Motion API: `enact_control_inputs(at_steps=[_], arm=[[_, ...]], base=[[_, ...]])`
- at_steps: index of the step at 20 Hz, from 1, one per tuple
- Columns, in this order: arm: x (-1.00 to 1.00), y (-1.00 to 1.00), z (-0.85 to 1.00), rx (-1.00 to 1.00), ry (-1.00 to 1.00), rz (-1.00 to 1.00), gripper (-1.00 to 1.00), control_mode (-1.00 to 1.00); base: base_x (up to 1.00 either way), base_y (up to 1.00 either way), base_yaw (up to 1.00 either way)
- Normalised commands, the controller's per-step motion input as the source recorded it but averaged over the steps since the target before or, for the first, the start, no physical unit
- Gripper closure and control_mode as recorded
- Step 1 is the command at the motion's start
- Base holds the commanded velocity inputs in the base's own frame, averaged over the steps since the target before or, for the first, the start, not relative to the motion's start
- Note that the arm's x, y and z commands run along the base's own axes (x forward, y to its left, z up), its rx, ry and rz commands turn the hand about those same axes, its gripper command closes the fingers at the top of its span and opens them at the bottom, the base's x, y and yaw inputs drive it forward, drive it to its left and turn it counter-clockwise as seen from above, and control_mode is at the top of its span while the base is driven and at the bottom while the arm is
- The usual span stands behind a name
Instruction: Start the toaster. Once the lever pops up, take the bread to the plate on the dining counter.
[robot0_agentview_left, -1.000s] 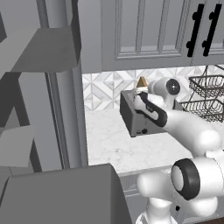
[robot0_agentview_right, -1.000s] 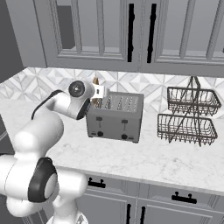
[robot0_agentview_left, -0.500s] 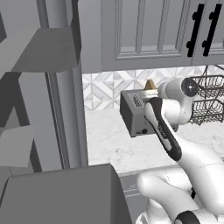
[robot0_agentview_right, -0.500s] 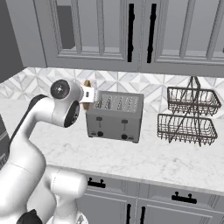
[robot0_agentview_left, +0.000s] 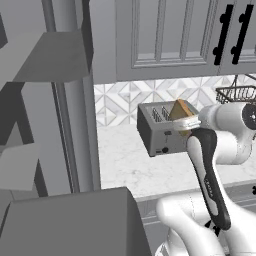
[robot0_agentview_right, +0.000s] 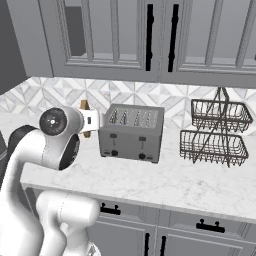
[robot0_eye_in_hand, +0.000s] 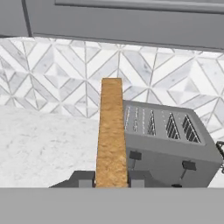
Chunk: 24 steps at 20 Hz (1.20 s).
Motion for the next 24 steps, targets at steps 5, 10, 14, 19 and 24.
enact_control_inputs(at_steps=[5, 10, 14, 19, 24], arm=[[-0.65, 0.00, 0.03, -0.06, 0.17, 0.04, 1.00, -1.00], [0.01, 0.04, 0.00, -0.04, 0.23, 0.00, 1.00, -1.00], [0.00, 0.00, 0.00, -0.01, 0.04, 0.00, 1.00, -1.00], [0.00, 0.00, 0.00, 0.00, 0.00, 0.00, 1.00, -1.00], [-0.08, 0.00, 0.00, 0.00, 0.00, 0.00, 1.00, -1.00]], base=[[0.00, 0.00, 0.00], [0.00, 0.00, 0.00], [0.00, 0.00, 0.00], [0.00, 0.00, 0.00], [0.00, 0.00, 0.00]])
